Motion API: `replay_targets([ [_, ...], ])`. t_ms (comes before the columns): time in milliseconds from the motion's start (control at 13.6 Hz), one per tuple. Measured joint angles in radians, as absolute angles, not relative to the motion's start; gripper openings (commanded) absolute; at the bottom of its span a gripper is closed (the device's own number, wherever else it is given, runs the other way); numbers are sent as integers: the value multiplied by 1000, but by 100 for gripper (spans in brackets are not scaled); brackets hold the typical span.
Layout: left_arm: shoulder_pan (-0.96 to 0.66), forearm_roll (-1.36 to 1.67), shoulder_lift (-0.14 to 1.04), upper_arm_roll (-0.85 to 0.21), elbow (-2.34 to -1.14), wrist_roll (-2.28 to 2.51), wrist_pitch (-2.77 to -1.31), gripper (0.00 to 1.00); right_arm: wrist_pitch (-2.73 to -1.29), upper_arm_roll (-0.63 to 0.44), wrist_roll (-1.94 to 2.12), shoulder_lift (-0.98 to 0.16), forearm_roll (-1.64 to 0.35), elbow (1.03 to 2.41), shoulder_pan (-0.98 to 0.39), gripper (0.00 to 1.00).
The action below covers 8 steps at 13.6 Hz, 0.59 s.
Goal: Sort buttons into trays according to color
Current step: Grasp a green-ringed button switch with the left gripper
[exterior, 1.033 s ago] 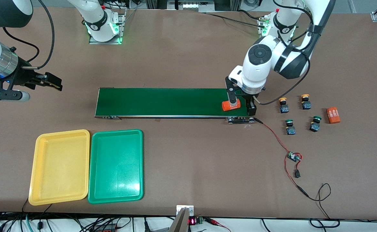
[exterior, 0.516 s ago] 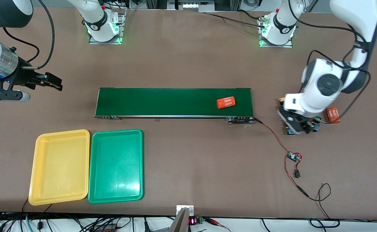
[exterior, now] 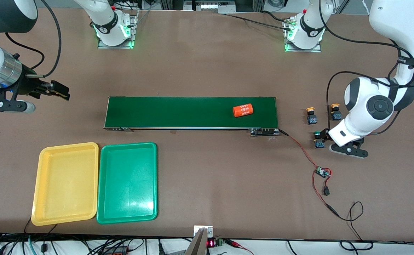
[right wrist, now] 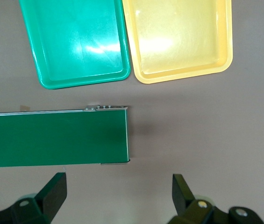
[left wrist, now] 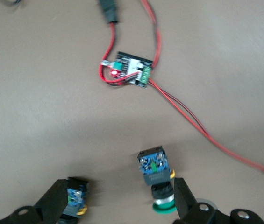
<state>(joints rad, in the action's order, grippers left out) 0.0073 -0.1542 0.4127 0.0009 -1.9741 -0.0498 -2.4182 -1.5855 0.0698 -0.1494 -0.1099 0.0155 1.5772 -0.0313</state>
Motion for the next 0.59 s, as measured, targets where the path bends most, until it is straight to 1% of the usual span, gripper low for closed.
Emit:
replay_targets([
  [221, 9, -85, 472, 6, -1949, -15, -2418, 100, -1585, 70, -149, -138, 16, 1579, -31, 100],
  [590, 9, -77, 542, 6, -1941, -6, -2418, 100, -1578, 70, -147, -163, 16, 1579, -31, 100],
])
